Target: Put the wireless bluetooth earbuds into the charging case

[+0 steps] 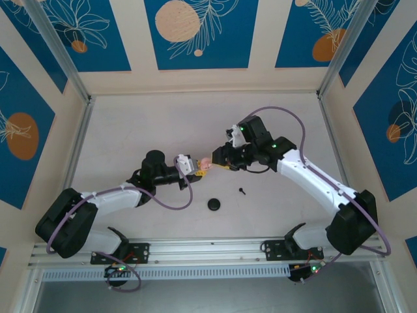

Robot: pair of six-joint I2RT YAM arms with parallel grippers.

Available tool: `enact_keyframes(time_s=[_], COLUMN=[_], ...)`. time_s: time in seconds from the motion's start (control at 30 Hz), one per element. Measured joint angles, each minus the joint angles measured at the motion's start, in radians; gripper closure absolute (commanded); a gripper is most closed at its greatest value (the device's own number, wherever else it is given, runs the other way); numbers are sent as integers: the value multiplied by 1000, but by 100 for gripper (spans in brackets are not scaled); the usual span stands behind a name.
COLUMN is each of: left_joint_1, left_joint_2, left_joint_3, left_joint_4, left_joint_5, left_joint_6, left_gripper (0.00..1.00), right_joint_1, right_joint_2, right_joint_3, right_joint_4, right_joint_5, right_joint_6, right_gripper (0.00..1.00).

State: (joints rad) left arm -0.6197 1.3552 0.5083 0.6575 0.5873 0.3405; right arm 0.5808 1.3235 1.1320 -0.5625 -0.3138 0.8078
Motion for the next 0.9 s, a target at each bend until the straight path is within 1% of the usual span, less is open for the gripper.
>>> enact_keyframes(time_s=[0.2,0.37,0.47,0.57,0.63,0.73,0.9], left_joint_1=[1,39,79,131,180,261,357], left_joint_2=[-1,-3,-13,-31,-45,-58,-96], left_joint_3=[-16,-22,-24,-31,-50,-71,-83], left_joint_4=[16,16,14,16,22,16,-18], left_joint_5=[-39,-65,-82,-103,-118,-127,-135], left_joint_6=[-47,-138,-204,-284,-351,-450,-571], left_gripper=[89,91,92,93,91,92,92], right_joint_1=[-5,6,26,50,69,100,149], right_joint_2=[-12,6,29,86,143,230,399], right_joint_3=[0,0,2,35,76,148,298], right_joint_4=[-8,-24,-43,-74,-88,-99,-131], right_joint_5=[11,46,72,93,106,119,137], right_joint_6=[-24,-51,-72,-96,-116,-146,-205], right_gripper=[69,68,68,69,69,69,69])
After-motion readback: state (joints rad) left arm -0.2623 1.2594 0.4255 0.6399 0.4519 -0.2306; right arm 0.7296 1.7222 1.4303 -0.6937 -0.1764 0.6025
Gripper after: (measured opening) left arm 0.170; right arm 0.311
